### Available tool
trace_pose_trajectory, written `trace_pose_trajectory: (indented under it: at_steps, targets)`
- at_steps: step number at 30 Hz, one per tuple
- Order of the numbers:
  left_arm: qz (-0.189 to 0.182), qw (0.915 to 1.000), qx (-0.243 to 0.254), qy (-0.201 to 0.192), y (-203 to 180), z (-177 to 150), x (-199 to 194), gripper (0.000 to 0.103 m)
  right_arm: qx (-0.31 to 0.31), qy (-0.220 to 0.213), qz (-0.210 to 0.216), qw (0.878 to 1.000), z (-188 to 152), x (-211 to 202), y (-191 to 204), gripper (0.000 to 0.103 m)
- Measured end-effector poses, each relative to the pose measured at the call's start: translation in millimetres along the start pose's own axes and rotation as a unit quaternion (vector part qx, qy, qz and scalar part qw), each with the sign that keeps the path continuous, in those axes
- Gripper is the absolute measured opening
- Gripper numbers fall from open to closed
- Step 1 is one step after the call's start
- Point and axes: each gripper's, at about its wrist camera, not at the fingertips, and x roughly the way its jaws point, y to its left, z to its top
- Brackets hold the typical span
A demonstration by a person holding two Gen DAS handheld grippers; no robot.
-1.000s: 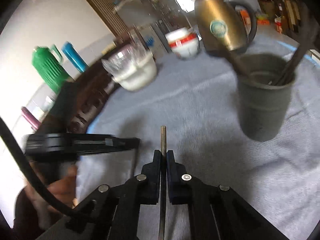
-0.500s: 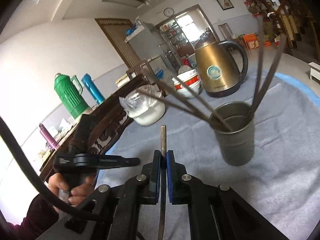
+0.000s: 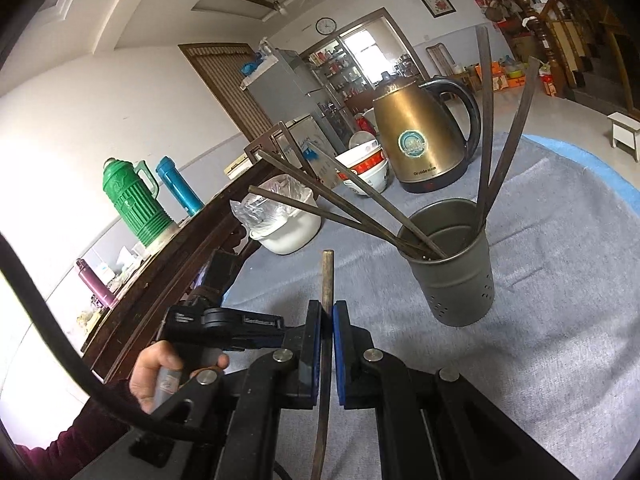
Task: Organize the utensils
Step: 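Carry both held chopsticks up over the grey cup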
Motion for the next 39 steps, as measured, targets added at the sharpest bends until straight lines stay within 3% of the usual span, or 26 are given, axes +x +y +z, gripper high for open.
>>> trace_pose_trajectory:
  at_steps: [1, 6, 12, 17, 25, 31, 39]
  targets:
    - [0.008, 1.0, 0.001, 0.005, 0, 0, 1, 0.006, 0.001, 0.0, 0.0, 1.0, 0, 0, 0, 0.006]
    - [0.004, 0.9999, -0.006, -0.01, 8, -7, -14, 0.006, 0.001, -0.003, -0.001, 1.0, 0, 0, 0, 0.006]
    - [-0.024, 0.9972, 0.022, -0.067, -9, -30, -76, 0.006, -0.016, -0.028, -0.013, 0.999, 7, -15, 4, 0.006]
    - [-0.052, 0.9883, 0.062, -0.129, -31, -53, -151, 0.005, -0.023, -0.065, -0.027, 0.997, 20, -36, 2, 0.006]
    - [-0.089, 0.9685, 0.11, -0.205, -67, -77, -224, 0.005, -0.011, -0.128, -0.051, 0.99, 44, -80, -13, 0.006]
    - [-0.073, 0.9584, 0.131, -0.243, -92, -91, -235, 0.005, 0.003, -0.146, -0.052, 0.988, 49, -95, -23, 0.006]
    - [-0.034, 0.9558, 0.142, -0.255, -103, -92, -222, 0.006, 0.01, -0.127, -0.045, 0.991, 42, -85, -27, 0.006]
